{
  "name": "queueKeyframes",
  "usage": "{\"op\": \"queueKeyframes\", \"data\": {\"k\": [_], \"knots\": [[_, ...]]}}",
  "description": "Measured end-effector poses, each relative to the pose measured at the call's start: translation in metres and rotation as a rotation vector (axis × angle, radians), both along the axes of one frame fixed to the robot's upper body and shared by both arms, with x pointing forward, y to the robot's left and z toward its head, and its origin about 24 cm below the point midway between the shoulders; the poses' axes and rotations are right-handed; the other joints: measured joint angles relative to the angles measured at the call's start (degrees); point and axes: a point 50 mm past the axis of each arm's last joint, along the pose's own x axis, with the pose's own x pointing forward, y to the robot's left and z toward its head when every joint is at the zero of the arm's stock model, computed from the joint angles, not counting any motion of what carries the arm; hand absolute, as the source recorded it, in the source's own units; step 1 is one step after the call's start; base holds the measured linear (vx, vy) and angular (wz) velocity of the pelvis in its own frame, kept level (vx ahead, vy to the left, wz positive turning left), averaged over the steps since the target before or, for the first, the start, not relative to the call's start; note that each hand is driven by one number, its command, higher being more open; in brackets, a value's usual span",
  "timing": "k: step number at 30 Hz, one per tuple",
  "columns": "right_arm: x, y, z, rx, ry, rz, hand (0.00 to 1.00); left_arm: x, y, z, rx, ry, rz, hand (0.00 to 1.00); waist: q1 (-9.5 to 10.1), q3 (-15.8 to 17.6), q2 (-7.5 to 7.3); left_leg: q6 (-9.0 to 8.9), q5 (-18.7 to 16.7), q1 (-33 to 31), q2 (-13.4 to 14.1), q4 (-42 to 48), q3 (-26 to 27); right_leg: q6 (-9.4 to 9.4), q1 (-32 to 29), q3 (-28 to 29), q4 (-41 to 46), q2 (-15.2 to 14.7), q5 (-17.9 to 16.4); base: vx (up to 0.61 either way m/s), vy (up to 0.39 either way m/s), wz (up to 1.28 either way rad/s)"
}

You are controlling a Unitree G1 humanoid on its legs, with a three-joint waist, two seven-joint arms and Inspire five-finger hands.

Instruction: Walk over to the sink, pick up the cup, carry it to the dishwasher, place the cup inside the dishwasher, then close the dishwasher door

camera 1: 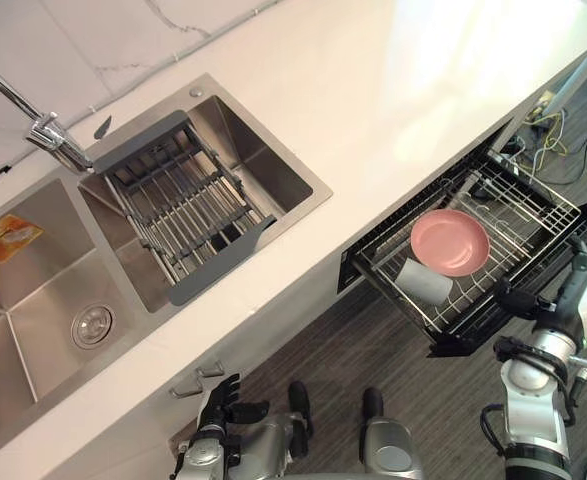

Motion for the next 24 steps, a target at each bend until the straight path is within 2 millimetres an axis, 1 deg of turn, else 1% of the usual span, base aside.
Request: {"op": "queueKeyframes", "data": {"k": [3, 5, 6, 8, 12, 15, 18, 19, 22, 24], "knots": [[-0.018, -0.003, -0.013, 0.091, -0.012, -0.040, 0.90, -0.008, 0.001, -0.003, -0.007, 0.026, 0.008, 0.90, -0.08, -1.88, -0.31, 0.00, 0.00, 1.51, -0.09, -1.18, 0.44, 0.07, 1.39, 0.30, -1.35, 0.10, 0.22, 0.04, -0.004, -0.09], [-0.033, -0.009, -0.025, 0.184, -0.030, -0.088, 0.90, -0.014, 0.003, -0.005, -0.009, 0.044, 0.022, 0.90, -0.10, -3.22, -0.49, 0.12, 0.09, 2.05, -0.17, -2.06, 0.51, 0.09, 1.78, 0.31, -1.98, 0.25, 0.32, 0.05, -0.014, -0.02], [-0.036, -0.011, -0.028, 0.212, -0.040, -0.103, 0.90, -0.014, 0.003, -0.005, -0.009, 0.047, 0.022, 0.90, -0.09, -3.25, -0.53, 0.19, 0.16, 2.28, -0.19, -2.28, 0.54, 0.10, 1.93, 0.33, -2.04, 0.26, 0.32, 0.04, -0.011, -0.01], [-0.046, -0.019, -0.044, 0.366, -0.092, -0.151, 0.90, -0.015, 0.003, -0.005, -0.012, 0.053, 0.025, 0.90, -0.08, -3.41, -0.80, 0.23, 0.38, 3.16, -0.31, -3.10, 0.55, 0.11, 2.64, 0.31, -2.46, 0.30, 0.33, 0.00, 0.000, 0.00], [-0.059, -0.022, -0.073, 0.617, -0.177, -0.226, 0.90, -0.016, 0.004, -0.006, -0.026, 0.056, 0.031, 0.90, 0.05, -3.52, -0.85, 0.19, 1.47, 4.20, -0.58, -5.43, 0.71, 0.10, 2.63, 0.45, -2.52, 0.24, 0.33, 0.00, 0.000, 0.00], [-0.060, -0.020, -0.085, 0.762, -0.258, -0.246, 0.90, -0.018, 0.004, -0.006, -0.036, 0.055, 0.052, 0.90, 0.08, -3.51, -0.85, 0.23, 1.97, 4.57, -0.62, -6.42, 1.07, 0.10, 2.25, 0.78, -2.30, 0.21, 0.32, -0.01, 0.002, -0.06], [-0.057, -0.019, -0.090, 0.853, -0.332, -0.255, 0.90, -0.018, 0.004, -0.006, -0.041, 0.053, 0.057, 0.90, 0.42, -3.51, -0.83, 0.22, 2.03, 4.47, -0.60, -6.50, 1.20, 0.05, 1.84, 0.83, -1.77, 0.09, 0.20, -0.01, 0.004, -0.02], [-0.056, -0.018, -0.090, 0.884, -0.369, -0.248, 0.90, -0.017, 0.004, -0.005, -0.045, 0.047, 0.060, 0.90, 0.94, -3.50, -0.78, 0.20, 2.06, 4.16, -0.57, -6.48, 1.33, 0.01, 1.35, 0.84, -1.36, 0.00, 0.08, -0.02, 0.006, -0.03], [-0.050, -0.015, -0.090, 0.945, -0.440, -0.219, 0.90, -0.016, 0.004, -0.005, -0.056, 0.039, 0.073, 0.90, 1.64, -3.32, -0.82, 0.17, 2.07, 3.77, -0.63, -6.42, 1.09, -0.02, 0.52, 0.38, 0.20, -0.24, -0.73, -0.02, -0.005, 0.08], [-0.042, -0.011, -0.088, 0.975, -0.471, -0.182, 0.90, -0.015, 0.005, -0.005, -0.059, 0.036, 0.083, 0.90, 1.75, -3.10, -0.84, -0.03, 1.94, 3.58, -0.80, -6.29, 0.71, -0.03, 0.03, 0.07, 1.60, -0.55, -1.53, -0.02, -0.008, 0.15]]}}
